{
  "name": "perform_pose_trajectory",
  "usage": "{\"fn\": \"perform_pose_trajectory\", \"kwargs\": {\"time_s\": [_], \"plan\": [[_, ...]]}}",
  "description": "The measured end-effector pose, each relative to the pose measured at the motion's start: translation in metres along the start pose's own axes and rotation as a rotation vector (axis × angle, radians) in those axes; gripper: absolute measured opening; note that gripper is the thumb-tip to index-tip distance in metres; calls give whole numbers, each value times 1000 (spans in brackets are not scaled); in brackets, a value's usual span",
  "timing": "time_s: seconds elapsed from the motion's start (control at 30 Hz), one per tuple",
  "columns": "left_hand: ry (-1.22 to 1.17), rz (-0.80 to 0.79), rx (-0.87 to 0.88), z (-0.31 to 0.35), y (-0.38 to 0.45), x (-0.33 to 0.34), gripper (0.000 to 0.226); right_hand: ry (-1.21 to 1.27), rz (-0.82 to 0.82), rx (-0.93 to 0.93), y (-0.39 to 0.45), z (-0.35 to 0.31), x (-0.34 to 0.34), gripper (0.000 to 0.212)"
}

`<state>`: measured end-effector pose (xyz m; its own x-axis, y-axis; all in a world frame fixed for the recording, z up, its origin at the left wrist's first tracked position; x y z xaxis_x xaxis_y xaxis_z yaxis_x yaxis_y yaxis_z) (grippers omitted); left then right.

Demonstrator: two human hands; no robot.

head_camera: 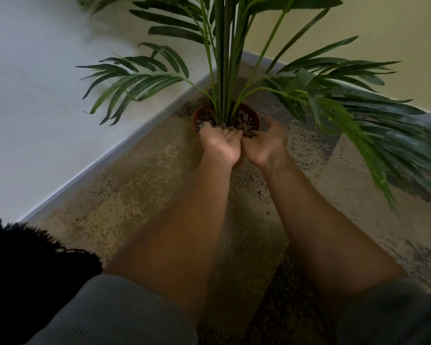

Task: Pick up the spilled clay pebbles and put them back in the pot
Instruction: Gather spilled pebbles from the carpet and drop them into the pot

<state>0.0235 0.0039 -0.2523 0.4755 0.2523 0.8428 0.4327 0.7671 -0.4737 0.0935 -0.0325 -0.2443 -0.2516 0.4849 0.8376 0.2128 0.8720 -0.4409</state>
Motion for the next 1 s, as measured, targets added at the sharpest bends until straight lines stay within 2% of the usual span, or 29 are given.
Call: {"fn": "perform_pose_trajectory", "kwargs": {"time_s": [0.3,0.47,0.67,0.8,0.9,1.0], "plan": [[12,13,5,-5,-1,-9,61,-92,62,-54,-5,-9,-14,62],[112,-33,16,-15,-1,-13,56,-122,184,-160,-6,-24,-37,49],[486,-22,-69,-46,-1,-30,40,-359,397,-169,-10,-31,-75,19],[811,40,-140,-65,7,-50,33,-527,512,-160,-12,-29,-102,12],[1036,101,-118,-71,18,-64,34,-679,611,-147,-12,-27,-122,11],[1219,168,-67,-73,30,-81,32,-1018,701,-152,-10,-33,-145,17]]}}
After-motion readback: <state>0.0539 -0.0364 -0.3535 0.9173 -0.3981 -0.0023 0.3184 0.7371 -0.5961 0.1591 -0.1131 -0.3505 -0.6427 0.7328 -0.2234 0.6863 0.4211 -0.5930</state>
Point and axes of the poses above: each hand's wrist, its own y-axis towards the middle knuckle, its own x-axis out of the palm, z = x × y, the point moved 5 cm from there along y, towards the middle knuckle
